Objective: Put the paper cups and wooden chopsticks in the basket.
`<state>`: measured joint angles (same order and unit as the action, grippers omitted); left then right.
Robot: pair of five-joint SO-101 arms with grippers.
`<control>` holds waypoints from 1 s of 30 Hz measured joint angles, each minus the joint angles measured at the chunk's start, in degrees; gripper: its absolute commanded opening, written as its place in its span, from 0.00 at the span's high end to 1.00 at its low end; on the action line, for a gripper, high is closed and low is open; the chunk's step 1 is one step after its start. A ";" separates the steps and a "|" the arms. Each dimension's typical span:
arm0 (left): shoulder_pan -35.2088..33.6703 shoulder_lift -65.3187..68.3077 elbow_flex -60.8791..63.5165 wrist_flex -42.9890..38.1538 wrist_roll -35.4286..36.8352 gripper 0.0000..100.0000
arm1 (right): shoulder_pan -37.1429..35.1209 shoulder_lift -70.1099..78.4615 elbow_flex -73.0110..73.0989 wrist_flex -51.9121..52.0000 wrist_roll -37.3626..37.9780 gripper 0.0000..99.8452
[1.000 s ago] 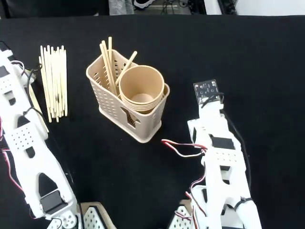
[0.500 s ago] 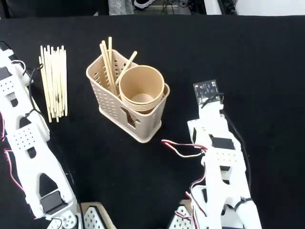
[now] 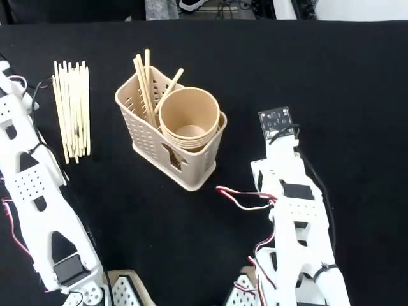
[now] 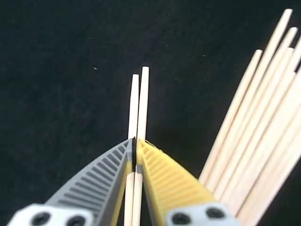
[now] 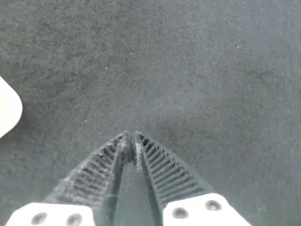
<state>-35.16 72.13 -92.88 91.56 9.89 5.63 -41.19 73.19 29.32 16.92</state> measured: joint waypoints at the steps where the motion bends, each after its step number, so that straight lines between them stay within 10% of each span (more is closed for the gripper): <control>1: 0.00 -0.35 0.00 0.44 0.00 0.95 | 0.00 0.00 0.00 0.00 0.00 0.99; 11: -0.09 0.09 2.73 0.62 -2.29 0.83 | 0.00 0.00 0.00 0.00 0.00 0.99; 30: -2.73 5.36 11.60 -10.29 -3.52 0.97 | 0.00 0.00 0.18 0.00 0.00 0.99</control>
<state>-37.89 77.49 -81.27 81.27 6.37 5.63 -41.19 73.36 29.32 16.92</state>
